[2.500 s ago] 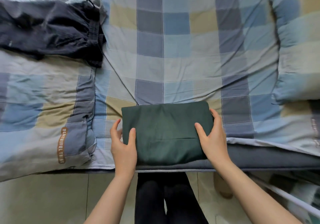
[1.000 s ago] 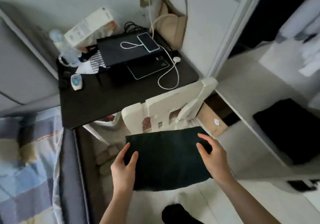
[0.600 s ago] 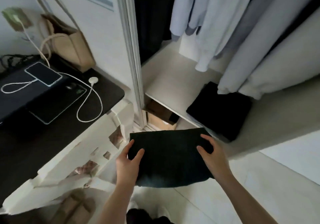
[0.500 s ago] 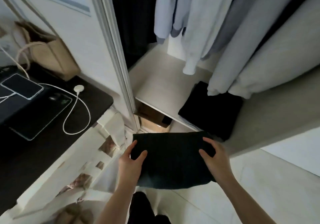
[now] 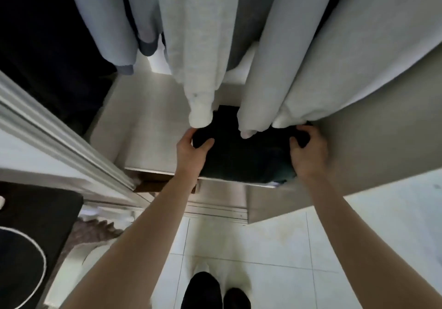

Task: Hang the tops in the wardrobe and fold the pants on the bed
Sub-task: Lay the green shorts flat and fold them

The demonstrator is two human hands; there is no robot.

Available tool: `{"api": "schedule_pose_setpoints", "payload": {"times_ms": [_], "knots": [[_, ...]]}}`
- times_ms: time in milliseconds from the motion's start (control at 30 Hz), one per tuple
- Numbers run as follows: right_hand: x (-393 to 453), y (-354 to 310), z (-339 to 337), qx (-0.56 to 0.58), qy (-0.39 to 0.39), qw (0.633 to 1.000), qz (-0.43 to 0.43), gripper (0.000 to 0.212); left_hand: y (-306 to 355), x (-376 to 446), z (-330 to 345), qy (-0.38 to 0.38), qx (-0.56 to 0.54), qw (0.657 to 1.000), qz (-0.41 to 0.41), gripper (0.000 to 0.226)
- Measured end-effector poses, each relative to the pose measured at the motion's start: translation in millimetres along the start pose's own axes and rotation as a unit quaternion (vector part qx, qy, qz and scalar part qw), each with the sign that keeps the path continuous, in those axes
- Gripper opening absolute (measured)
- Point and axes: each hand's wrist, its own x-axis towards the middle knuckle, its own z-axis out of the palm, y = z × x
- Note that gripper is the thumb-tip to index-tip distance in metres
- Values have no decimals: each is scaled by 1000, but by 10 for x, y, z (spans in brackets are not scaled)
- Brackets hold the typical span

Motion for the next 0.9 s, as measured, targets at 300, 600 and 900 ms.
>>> {"api": "schedule_pose_setpoints", "payload": {"times_ms": [300,600,900], "knots": [[2,837,768,-392,-215,891,-83,89,-899,429,407,-182,406,892,78,94],[91,1091,999,-494,-225,811,-218,108,-1228,524,427,-162,669,667,283,95],[-76,1185,1011,-448,-215,843,-207,87,-1078,827,338,-132,669,625,380,66]]}}
